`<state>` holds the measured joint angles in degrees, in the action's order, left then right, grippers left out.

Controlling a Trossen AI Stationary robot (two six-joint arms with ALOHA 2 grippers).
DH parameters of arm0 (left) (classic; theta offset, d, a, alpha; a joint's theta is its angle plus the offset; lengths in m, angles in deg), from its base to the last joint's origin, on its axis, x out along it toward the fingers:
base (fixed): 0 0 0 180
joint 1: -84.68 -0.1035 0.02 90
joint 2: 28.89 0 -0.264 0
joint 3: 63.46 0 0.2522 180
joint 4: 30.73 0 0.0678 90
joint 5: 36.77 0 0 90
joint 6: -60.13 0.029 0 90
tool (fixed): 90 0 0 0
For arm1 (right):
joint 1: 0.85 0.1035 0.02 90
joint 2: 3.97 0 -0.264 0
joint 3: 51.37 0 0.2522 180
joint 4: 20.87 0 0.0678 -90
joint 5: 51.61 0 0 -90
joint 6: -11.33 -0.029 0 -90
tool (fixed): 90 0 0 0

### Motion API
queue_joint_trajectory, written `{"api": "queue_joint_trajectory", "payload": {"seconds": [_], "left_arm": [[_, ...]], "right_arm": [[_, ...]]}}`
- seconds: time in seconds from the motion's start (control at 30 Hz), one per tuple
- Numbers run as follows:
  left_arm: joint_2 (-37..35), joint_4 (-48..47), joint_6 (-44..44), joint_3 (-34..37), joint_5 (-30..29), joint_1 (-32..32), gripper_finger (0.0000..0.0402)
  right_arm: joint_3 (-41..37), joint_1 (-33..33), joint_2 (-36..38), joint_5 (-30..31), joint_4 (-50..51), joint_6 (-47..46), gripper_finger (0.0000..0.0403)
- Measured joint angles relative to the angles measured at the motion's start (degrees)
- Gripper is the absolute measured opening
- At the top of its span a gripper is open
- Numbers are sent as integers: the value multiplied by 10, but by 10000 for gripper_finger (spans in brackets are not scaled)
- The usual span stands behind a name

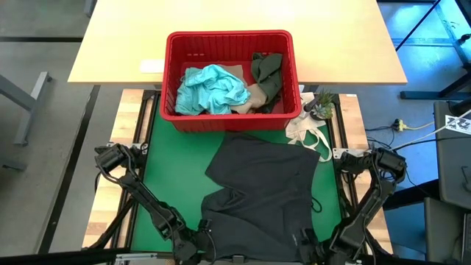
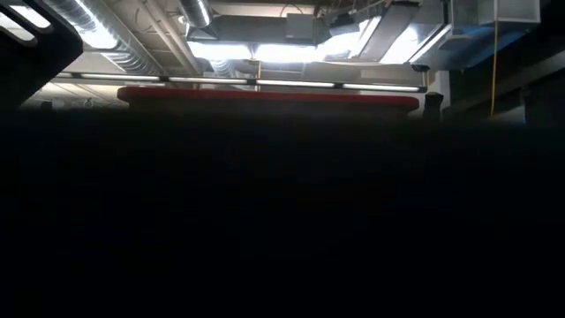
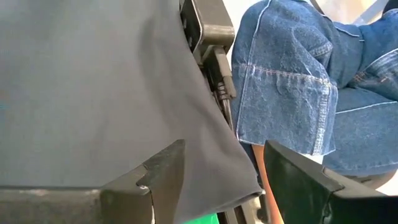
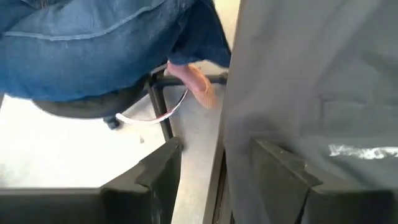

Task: Fold Laundry from Bin
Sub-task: Fold the black shorts from the red laundry bin

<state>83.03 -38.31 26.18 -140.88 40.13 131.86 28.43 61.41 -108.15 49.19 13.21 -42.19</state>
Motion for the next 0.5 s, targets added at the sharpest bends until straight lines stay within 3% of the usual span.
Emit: {"api": "queue_joint_trajectory", "payload": {"seconds": [0.27,0.5], "left_arm": [[0,-1,0,0,0,0,210],[0,-1,0,0,0,0,210]], "right_arm": [[77,0,0,14,129,0,191],[80,0,-5,0,171,1,191]]}}
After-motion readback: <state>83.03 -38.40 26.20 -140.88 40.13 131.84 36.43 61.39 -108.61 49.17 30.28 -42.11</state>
